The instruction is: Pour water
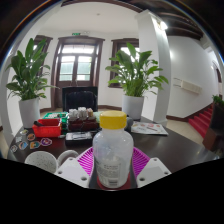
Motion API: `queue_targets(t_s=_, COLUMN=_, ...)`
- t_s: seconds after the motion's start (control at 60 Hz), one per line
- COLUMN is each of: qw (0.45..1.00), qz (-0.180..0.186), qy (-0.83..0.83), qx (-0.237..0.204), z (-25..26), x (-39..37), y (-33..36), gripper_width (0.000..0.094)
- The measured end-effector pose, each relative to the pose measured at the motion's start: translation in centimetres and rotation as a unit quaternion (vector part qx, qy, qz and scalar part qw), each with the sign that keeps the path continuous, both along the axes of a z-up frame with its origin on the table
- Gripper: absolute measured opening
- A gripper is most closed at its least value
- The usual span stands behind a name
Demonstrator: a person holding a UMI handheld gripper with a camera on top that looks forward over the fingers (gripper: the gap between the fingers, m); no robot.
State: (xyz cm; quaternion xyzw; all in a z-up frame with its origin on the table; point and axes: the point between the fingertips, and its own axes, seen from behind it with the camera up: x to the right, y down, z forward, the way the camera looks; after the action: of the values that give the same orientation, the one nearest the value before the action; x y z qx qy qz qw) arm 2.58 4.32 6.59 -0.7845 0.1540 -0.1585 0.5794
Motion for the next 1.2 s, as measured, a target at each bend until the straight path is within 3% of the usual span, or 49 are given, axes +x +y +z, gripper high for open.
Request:
queue_targets(t_s=0.2, qw=1.0, qz=-0.002, qy=0.029, qx=0.009, z=-0.1, x=0.5, y=-0.1, gripper_width=0.0598)
queue_targets(t_s=0.3, qw=1.0, qz=0.005, qy=0.018, qx=-0.023, z=-1.1, x=0.5, y=-0.9, gripper_width=0.0759)
queue_targets(t_s=0.367, qw=0.999, qz=0.014, qy=0.017, qx=-0.043, z=-1.6, x=0.1, y=-1.9, gripper_width=0.081)
queue_targets(t_s=0.55, qw=0.997, qz=0.033, qy=0.029, qx=-0.066, z=-2.5, x=-2.3, y=-7.2, gripper_width=0.0814)
queue_targets(t_s=0.733, qw=0.988, qz=0.12, qy=0.06, qx=-0.074, z=-0.8, x=-8.2, y=-13.0, gripper_width=0.0814)
queue_targets(t_s=0.85, qw=0.984, qz=0.15, qy=0.061, qx=-0.076, z=2.0, x=-10.4, y=-16.2, gripper_width=0.0808)
queue_targets(t_s=1.1, qw=0.977, qz=0.199, qy=0.07, qx=-0.009, z=9.6, x=-14.0, y=-19.2, gripper_width=0.0802)
queue_targets(t_s=1.2, qw=0.977, qz=0.202, qy=0.061, qx=0.004, z=11.4, x=-14.3, y=-19.8, gripper_width=0.0801)
